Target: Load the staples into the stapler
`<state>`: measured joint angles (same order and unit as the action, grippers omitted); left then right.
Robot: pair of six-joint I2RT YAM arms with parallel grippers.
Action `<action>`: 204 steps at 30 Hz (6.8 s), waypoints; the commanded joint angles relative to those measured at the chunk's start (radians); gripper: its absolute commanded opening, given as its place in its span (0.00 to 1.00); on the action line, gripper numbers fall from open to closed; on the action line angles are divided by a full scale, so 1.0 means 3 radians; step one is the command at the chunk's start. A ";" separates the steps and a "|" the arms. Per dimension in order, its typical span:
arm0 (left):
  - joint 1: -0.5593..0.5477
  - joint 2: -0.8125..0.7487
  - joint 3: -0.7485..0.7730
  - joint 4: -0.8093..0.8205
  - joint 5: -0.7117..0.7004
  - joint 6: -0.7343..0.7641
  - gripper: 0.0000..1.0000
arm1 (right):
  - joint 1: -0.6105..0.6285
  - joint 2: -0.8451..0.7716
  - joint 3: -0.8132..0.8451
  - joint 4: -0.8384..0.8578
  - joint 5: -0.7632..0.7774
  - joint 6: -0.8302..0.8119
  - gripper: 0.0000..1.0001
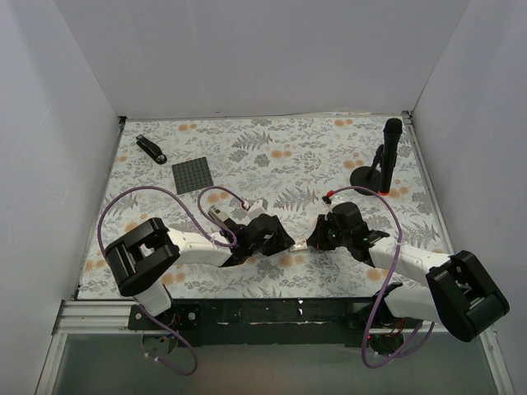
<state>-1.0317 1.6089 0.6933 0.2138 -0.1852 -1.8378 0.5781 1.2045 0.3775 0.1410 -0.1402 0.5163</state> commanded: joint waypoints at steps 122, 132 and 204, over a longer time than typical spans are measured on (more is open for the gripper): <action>0.0560 0.0405 0.0665 0.0285 0.0694 0.0920 0.56 | -0.0731 -0.0456 0.0475 -0.1022 0.0897 -0.0386 0.41; 0.0790 -0.0561 0.0736 -0.0487 0.0295 0.1834 0.98 | -0.0685 -0.0936 0.0414 -0.0772 0.0028 -0.0892 0.72; 0.1195 -0.0081 0.1074 -0.2231 0.1804 0.5584 0.25 | 0.0246 -0.0947 -0.0031 0.0282 -0.0801 -0.1440 0.75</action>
<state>-0.6331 1.5555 0.9611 -0.4667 0.3073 -0.0235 0.6437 0.9077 0.3767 0.1596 -0.3588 0.0753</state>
